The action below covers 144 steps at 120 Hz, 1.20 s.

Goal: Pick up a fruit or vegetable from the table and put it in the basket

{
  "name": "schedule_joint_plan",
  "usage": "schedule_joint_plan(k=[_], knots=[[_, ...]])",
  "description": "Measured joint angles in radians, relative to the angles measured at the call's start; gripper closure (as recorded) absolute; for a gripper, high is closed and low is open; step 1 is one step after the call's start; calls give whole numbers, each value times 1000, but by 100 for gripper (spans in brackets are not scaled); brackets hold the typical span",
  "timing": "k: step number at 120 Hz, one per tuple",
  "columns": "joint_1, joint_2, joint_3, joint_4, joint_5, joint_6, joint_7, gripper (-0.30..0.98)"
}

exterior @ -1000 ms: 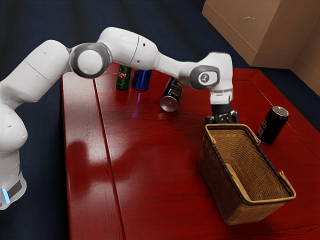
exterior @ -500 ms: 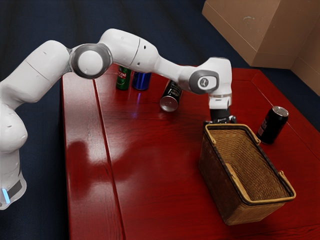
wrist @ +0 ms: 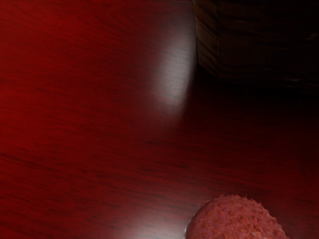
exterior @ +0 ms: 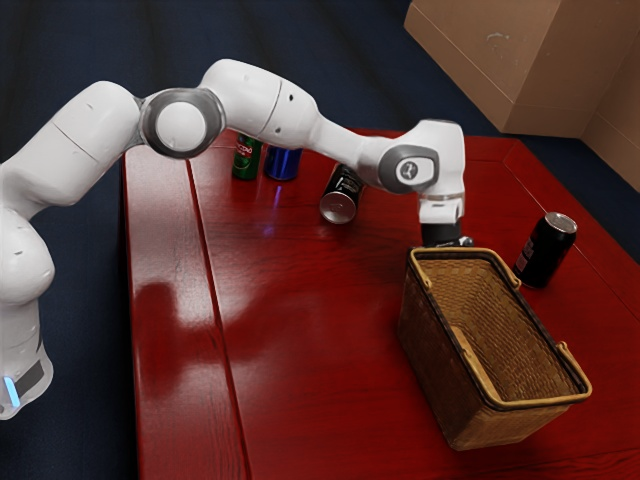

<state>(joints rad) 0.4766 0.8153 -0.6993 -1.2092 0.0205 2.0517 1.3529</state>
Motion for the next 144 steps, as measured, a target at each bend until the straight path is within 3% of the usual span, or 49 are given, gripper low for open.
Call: schedule_joint_plan(k=[36, 61, 82, 94, 144], knots=[[-1, 0, 0, -1, 0, 2, -5, 2], [-1, -3, 0, -7, 3, 8, -11, 17], [-1, -9, -1, -8, 7, 14, -17, 45], [-1, -11, 0, -8, 9, 15, -21, 53], [-1, -21, -1, -8, 14, 4, -37, 51]])
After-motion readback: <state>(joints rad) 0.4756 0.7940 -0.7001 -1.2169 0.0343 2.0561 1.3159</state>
